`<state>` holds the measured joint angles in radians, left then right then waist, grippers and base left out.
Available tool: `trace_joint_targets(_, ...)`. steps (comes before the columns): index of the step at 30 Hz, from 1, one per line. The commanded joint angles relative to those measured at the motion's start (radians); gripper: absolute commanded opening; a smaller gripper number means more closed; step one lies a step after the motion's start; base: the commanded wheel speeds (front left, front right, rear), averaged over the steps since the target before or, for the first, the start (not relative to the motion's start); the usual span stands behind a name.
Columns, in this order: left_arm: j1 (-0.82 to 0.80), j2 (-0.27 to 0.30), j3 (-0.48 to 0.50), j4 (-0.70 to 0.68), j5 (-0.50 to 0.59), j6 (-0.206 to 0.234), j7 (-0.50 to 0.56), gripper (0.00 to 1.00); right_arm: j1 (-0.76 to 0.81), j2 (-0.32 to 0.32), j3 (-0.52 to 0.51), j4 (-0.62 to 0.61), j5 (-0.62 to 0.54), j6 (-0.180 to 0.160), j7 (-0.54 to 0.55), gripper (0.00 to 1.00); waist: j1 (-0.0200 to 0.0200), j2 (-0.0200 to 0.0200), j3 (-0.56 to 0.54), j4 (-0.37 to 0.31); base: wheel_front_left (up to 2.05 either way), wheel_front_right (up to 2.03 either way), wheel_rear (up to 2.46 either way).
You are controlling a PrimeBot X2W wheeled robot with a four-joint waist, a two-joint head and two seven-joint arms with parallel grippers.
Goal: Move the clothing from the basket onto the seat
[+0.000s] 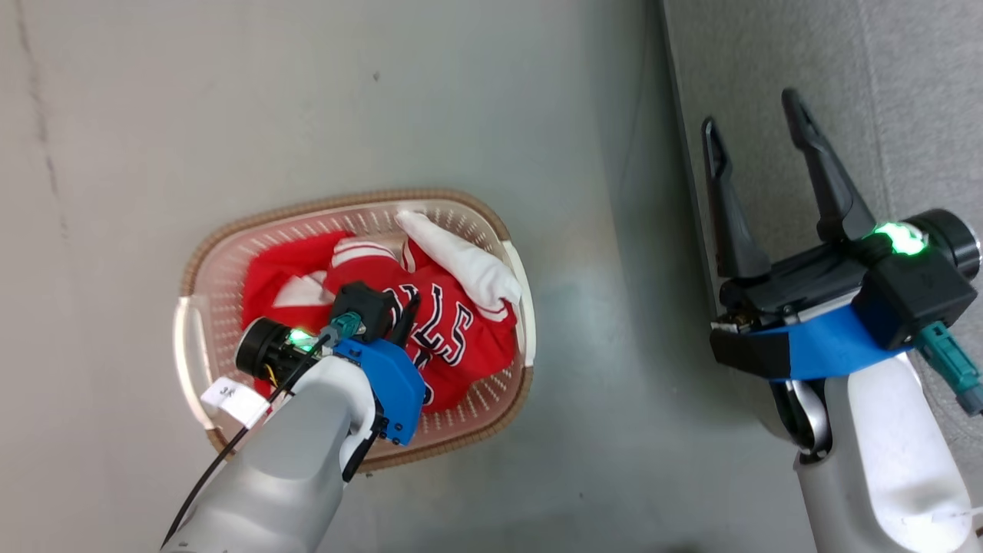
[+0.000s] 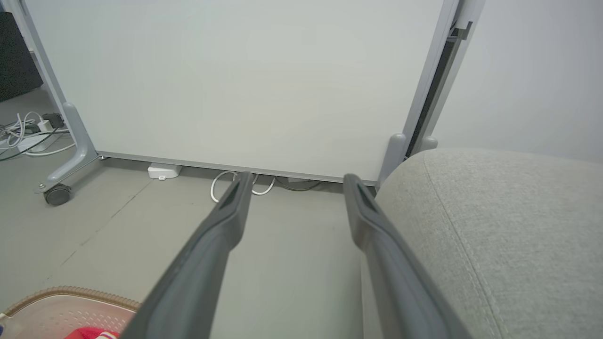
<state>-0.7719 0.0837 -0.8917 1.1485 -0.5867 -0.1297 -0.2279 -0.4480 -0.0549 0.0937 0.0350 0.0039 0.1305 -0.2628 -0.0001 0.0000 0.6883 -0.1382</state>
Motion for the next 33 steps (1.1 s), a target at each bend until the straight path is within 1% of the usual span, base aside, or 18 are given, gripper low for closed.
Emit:
trace_joint_targets(1, 0.011, 0.001, -0.008, -0.013, -0.013, -0.001, -0.018, 0.0, 0.023, -0.008, 0.001, 0.006, 0.004, 0.0, -0.003, 1.0, 0.0001, 0.0, -0.092, 0.032, 0.0, 0.0, 0.0)
trace_joint_targets(6, 0.035, 0.015, 0.0, -0.08, -0.038, -0.001, -0.038, 0.0, 0.081, -0.01, -0.015, 0.026, 0.007, 0.0, -0.003, 1.0, 0.0001, 0.0, -0.211, 0.057, 0.0, 0.0, 0.0)
trace_joint_targets(10, 0.067, 0.045, 0.06, -0.188, -0.014, 0.001, -0.038, 0.0, 0.127, -0.007, -0.023, 0.041, 0.011, 0.0, -0.003, 1.0, 0.0001, 0.0, -0.294, 0.074, 0.0, 0.0, 0.0)
trace_joint_targets(14, 0.105, 0.066, 0.13, -0.301, 0.03, 0.019, -0.039, 0.0, 0.171, -0.005, -0.02, 0.054, 0.012, 0.0, -0.003, 1.0, 0.0001, 0.0, -0.37, 0.082, 0.0, 0.0, 0.0)
trace_joint_targets(18, 0.143, 0.08, 0.198, -0.395, 0.073, 0.026, -0.039, 0.0, 0.211, -0.002, -0.024, 0.063, 0.014, 0.0, -0.003, 1.0, 0.0001, 0.0, -0.442, 0.087, 0.0, 0.0, 0.0)
trace_joint_targets(23, 0.158, 0.084, 0.251, -0.471, 0.112, 0.028, -0.039, 0.0, 0.243, 0.0, -0.026, 0.069, 0.014, 0.0, -0.003, 1.0, 0.0001, 0.0, -0.502, 0.09, 0.0, 0.0, 0.0)
trace_joint_targets(28, 0.16, 0.077, 0.293, -0.544, 0.141, 0.018, -0.039, 0.0, 0.285, 0.002, -0.032, 0.076, 0.018, 0.0, -0.003, 1.0, 0.0001, 0.0, -0.568, 0.092, 0.0, 0.0, 0.0)
trace_joint_targets(33, 0.153, 0.068, 0.292, -0.594, 0.154, 0.01, -0.039, 0.0, 0.327, 0.004, -0.037, 0.075, 0.02, 0.0, -0.003, 1.0, 0.0001, 0.0, -0.617, 0.096, 0.0, 0.0, 0.0)
